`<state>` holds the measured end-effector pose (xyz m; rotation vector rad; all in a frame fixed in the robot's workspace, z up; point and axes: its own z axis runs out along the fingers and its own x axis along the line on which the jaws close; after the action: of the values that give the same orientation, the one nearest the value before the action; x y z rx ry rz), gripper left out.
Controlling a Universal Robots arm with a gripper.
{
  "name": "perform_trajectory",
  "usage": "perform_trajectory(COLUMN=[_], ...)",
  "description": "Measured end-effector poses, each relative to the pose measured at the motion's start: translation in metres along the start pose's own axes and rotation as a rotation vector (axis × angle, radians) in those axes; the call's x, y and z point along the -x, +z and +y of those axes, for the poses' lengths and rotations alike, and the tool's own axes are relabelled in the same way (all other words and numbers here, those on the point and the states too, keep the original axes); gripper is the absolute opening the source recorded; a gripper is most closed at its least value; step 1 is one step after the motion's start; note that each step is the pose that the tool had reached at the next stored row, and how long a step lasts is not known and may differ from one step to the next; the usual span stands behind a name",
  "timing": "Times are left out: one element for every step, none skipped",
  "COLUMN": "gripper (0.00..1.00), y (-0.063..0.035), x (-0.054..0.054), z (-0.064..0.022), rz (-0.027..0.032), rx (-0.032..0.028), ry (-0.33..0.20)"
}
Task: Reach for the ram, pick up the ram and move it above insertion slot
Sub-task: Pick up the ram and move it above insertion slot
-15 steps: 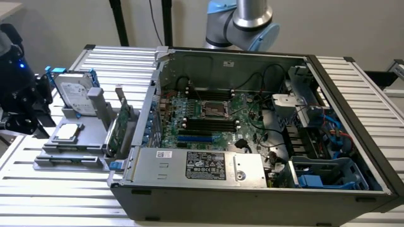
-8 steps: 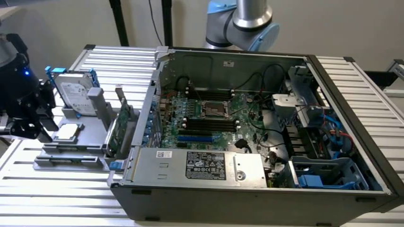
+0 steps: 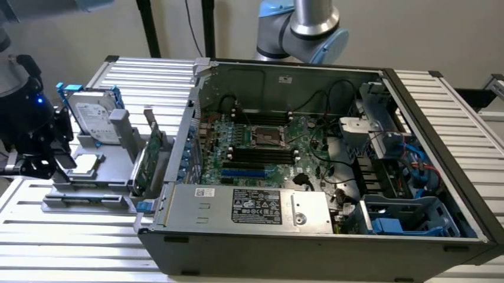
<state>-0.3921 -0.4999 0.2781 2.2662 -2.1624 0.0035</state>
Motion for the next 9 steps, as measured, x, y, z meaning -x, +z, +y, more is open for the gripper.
perform_trajectory(gripper=[0.36, 0.36, 0.36, 0.36, 0.36, 0.36, 0.36, 0.36, 0.36], y=[0.0019, 0.0036, 0.0054, 0.0072, 0.009, 0.011, 0.0128, 0.0145, 0.0162], x=[0.0, 0.0, 0.0, 0.0, 0.0, 0.0, 0.0, 0.0, 0.0], z=[0.0, 0.0, 0.0, 0.0, 0.0, 0.0, -0.0001, -0.0001, -0.0001], rz=[-0.0001, 0.0, 0.0, -0.0001, -0.0001, 0.0, -0.0001, 0.0, 0.0001], rx=[-0.0001, 0.0, 0.0, 0.0, 0.0, 0.0, -0.0001, 0.0, 0.0002], ry=[0.001, 0.001, 0.002, 0.002, 0.003, 0.003, 0.003, 0.003, 0.003])
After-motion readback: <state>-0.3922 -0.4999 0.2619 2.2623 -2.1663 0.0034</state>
